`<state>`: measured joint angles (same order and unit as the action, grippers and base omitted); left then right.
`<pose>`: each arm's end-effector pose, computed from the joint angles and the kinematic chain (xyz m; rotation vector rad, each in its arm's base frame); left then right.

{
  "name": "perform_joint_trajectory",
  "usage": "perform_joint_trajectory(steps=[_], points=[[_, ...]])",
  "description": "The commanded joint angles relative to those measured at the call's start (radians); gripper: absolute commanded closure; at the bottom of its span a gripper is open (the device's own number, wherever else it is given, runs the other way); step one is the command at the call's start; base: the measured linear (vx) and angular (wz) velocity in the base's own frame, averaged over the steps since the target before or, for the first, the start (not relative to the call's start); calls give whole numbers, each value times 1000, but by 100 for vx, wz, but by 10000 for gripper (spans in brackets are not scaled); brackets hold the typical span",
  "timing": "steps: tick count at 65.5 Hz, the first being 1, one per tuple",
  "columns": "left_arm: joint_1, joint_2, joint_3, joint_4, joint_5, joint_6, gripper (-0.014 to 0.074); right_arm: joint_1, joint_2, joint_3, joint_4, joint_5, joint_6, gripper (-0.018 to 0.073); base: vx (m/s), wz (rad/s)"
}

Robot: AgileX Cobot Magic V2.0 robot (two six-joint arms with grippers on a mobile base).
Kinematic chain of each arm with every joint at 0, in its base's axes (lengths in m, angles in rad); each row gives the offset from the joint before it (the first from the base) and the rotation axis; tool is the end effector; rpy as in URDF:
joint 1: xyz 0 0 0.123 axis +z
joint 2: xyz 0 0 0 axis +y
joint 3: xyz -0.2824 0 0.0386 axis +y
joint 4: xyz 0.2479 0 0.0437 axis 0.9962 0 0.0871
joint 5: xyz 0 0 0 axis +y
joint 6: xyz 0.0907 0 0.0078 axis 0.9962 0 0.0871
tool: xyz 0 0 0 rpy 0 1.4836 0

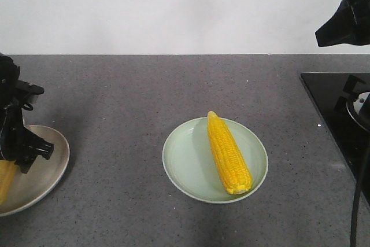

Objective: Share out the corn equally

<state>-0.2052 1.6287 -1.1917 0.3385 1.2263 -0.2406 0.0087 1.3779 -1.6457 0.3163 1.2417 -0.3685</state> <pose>0.2986 -0.0331 0.2509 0.1227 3.0369 0.4773 0.2669 0.0291 0.4487 -0.4561 2.3614 0.2473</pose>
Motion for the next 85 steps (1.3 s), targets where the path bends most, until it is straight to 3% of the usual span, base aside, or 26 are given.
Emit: perform_joint_trajectory(steps=[1,13,21,48,69,85], points=[[0,-44,-22,23,-3,-16,-45,-5,-27,-27,12,-55,-2,32,0,0],[0,-51,-22,21,-43,-32,-39,-5,-27,-27,12,-55,-2,32,0,0],[0,-95,-22,10,-138,-53,-29,-5,-27,-27,12,-55,-2,32,0,0],[0,-465,-22,7,-463,-121,-6,-5,-27,-27,5,-55,26,32,0,0],[0,-640,-22,7,-492,-121,8,-5,-43,-3,5,-66,39,32,0,0],[0,-680,-5,4,-491,-126,8,-5,-203,291,5,-313,32,32,0,0]])
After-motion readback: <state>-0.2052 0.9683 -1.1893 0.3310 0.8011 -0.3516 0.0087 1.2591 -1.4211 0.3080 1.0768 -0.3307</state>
